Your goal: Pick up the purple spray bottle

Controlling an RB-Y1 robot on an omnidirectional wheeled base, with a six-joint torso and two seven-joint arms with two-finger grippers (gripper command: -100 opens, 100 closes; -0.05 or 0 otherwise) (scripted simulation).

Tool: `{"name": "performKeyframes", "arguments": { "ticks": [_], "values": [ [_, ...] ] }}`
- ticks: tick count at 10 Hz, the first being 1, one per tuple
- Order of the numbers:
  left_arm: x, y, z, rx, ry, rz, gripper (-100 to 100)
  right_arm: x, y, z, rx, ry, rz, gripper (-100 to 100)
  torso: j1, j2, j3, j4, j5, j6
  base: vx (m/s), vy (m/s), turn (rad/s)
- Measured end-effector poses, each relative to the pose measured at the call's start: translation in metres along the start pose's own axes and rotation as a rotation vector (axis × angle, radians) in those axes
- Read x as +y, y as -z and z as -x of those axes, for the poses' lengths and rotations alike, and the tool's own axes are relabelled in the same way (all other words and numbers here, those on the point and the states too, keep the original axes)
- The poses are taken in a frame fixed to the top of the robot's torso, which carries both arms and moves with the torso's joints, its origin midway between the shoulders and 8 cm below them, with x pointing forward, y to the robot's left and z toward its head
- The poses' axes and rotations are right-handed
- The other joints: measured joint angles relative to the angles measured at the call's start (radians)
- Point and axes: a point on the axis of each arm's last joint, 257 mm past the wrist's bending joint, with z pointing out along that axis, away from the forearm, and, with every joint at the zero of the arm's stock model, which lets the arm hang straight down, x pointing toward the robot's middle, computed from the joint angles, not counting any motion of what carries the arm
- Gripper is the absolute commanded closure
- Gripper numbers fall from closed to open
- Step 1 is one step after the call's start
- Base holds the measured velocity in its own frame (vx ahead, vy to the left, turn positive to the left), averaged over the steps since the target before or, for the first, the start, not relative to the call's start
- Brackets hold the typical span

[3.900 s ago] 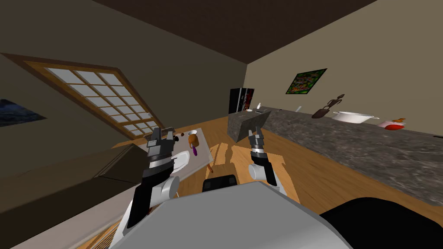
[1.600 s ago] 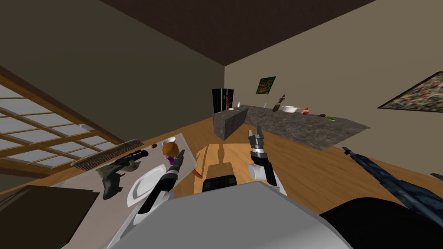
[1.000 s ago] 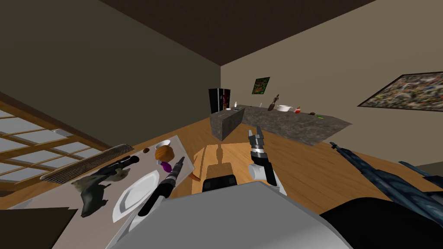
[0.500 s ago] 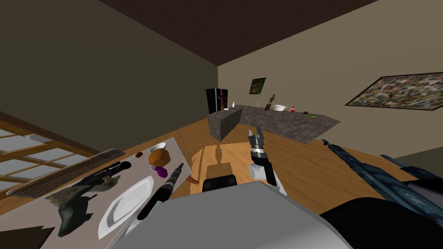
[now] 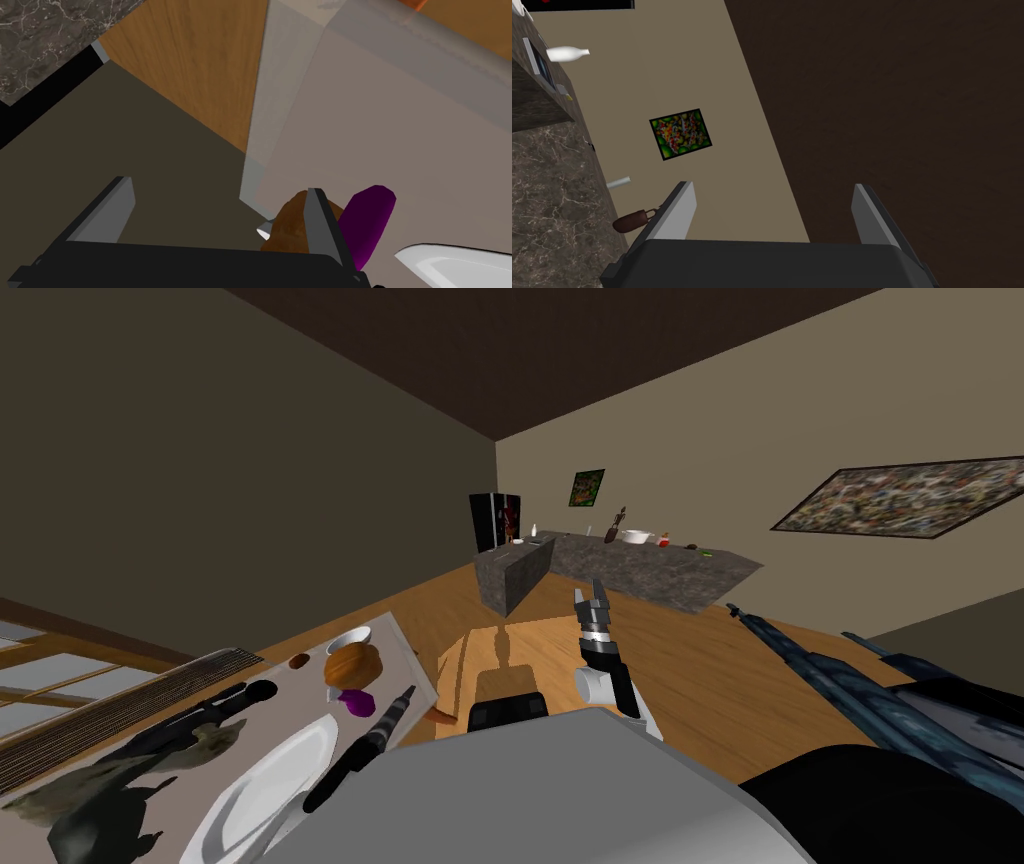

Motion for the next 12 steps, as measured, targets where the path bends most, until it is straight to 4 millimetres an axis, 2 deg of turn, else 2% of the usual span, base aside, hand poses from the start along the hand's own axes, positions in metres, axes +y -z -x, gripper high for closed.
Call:
{"name": "performKeyframes", "arguments": {
  "ticks": [3,6,7,12],
  "values": [
    [0.053,0.004,0.001,0.031,-0.057,0.11,-100,0.0,0.0,0.0,0.0,0.0,0.0,0,0.001,0.0,0.0,0.0,0.0,0.0,0.063,0.013,-0.062],
    [0.094,0.005,0.009,0.052,-0.112,0.207,-100,0.0,0.0,0.0,0.0,0.0,0.0,0,0.001,0.0,0.0,0.0,0.0,0.0,0.074,0.029,-0.051],
    [0.116,0.008,0.008,0.061,-0.136,0.249,-100,0.0,0.0,0.0,0.0,0.0,0.0,0,0.003,-0.001,-0.001,0.0,0.001,0.0,0.066,0.031,-0.017],
    [0.17,0.026,0.044,0.07,-0.229,0.364,-100,0.0,0.0,0.0,0.0,0.0,0.0,0,0.003,-0.002,-0.001,0.0,0.001,0.0,0.083,0.045,-0.017]
  ]
}}
